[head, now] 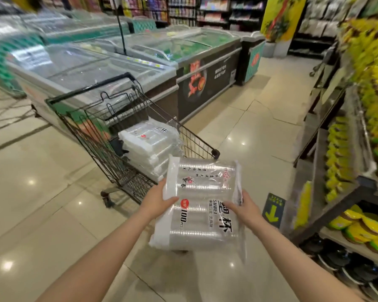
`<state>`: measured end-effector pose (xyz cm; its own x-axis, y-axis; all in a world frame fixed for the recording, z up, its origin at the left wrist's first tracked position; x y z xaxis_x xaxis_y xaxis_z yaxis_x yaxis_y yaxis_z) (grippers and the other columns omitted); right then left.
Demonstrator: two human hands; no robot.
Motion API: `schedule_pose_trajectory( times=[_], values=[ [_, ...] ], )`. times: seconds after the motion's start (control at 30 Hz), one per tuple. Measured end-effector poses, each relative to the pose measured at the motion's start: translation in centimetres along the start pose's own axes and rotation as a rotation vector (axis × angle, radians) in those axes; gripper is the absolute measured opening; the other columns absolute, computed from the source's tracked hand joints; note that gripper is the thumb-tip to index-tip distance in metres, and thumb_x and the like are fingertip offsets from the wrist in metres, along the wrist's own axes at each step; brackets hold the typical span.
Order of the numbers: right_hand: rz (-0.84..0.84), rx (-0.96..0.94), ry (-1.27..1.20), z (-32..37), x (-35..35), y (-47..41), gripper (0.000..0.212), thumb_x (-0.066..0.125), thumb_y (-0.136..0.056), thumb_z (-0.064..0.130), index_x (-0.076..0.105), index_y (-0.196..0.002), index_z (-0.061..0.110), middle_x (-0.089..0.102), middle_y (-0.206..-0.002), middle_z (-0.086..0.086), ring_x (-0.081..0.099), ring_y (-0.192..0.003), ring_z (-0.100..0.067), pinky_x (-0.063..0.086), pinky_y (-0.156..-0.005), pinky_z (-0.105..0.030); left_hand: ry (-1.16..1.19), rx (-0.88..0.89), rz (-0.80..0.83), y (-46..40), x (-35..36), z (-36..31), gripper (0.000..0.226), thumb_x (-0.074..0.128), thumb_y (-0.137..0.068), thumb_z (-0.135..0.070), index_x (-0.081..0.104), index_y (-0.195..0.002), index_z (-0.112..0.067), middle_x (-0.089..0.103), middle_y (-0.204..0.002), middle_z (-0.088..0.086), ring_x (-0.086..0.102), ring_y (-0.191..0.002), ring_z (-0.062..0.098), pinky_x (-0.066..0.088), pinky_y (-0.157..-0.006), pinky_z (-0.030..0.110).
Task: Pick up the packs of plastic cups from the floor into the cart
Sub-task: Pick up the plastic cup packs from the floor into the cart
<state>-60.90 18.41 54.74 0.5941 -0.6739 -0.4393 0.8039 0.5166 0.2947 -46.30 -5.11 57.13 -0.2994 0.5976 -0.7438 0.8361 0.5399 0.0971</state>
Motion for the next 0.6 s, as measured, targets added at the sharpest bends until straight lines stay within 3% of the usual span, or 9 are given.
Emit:
schedule_pose_trajectory(
  times=[0.1, 0.23, 0.33, 0.43, 0.53, 0.6],
  values=[
    [0.029, 0.009, 0.000, 3.8, 3.7, -2.3, 0.094, 0.074, -0.075, 0.047, 0.022, -0.149, 0.021, 0.042, -0.147, -0.001, 0.050, -0.125, -0.025, 0.043, -0.104, -0.045, 0.035, -0.006, -0.040, -2.3, -3.8, 3.5, 0.077, 0.071, -0.083, -0.031, 0.030, -0.147, -0.018, 0.054, -0.134, 0.005, 0.051, -0.120, 0.024, 0.036, -0.088, 0.023],
    [0.042, -0.021, 0.027, 7.8, 7.2, -7.4, 0.094, 0.073, -0.072, 0.052, 0.024, -0.148, 0.027, 0.049, -0.141, 0.001, 0.058, -0.113, -0.024, 0.049, -0.097, -0.048, 0.089, -0.055, -0.071, -6.1, -7.5, 7.2, 0.076, 0.070, -0.084, -0.032, 0.029, -0.147, -0.021, 0.053, -0.134, 0.004, 0.052, -0.118, 0.024, 0.040, -0.089, 0.027],
    [-0.007, -0.068, 0.039, 11.1, 8.8, -11.7, 0.071, 0.066, -0.086, 0.033, 0.028, -0.146, 0.024, 0.051, -0.131, 0.005, 0.055, -0.108, -0.019, 0.047, -0.092, -0.037, 0.093, -0.054, -0.088, -10.0, -9.6, 9.0, 0.079, 0.068, -0.085, -0.034, 0.025, -0.149, -0.020, 0.049, -0.139, 0.005, 0.048, -0.123, 0.024, 0.040, -0.091, 0.029],
    [-0.055, -0.102, 0.079, 13.2, 9.6, -16.5, 0.062, 0.054, -0.094, 0.024, 0.025, -0.149, 0.021, 0.047, -0.139, 0.000, 0.058, -0.108, -0.022, 0.051, -0.090, -0.041, 0.124, -0.031, -0.103, -14.0, -11.4, 10.1, 0.078, 0.067, -0.086, -0.032, 0.024, -0.150, -0.020, 0.046, -0.141, 0.003, 0.046, -0.126, 0.023, 0.038, -0.092, 0.027],
    [-0.095, -0.120, 0.126, 15.4, 10.8, -22.0, 0.054, 0.042, -0.098, 0.018, 0.025, -0.149, 0.019, 0.049, -0.139, -0.004, 0.060, -0.081, -0.010, 0.054, -0.066, -0.030, 0.142, -0.045, -0.095, -18.8, -12.8, 12.2, 0.078, 0.068, -0.086, -0.032, 0.022, -0.149, -0.021, 0.046, -0.142, 0.001, 0.047, -0.124, 0.020, 0.039, -0.089, 0.026],
    [-0.105, -0.141, 0.162, 17.4, 11.7, -25.5, 0.052, 0.038, -0.098, 0.017, 0.028, -0.149, 0.020, 0.054, -0.131, -0.007, 0.063, -0.076, -0.016, 0.056, -0.063, -0.036, 0.153, -0.069, -0.074, -21.8, -13.6, 13.5, 0.081, 0.068, -0.085, -0.032, 0.020, -0.149, -0.022, 0.046, -0.142, 0.002, 0.049, -0.123, 0.022, 0.041, -0.089, 0.028]
  ],
)
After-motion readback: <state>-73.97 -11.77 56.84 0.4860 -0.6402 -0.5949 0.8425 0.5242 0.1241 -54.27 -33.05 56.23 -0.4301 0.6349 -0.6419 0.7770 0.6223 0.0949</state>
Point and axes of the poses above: each hand's wrist, its own y-axis away from the middle knuckle, its own x-axis out of the palm, z = x × y, the point moved 8 cm from there along -y, towards the middle knuckle
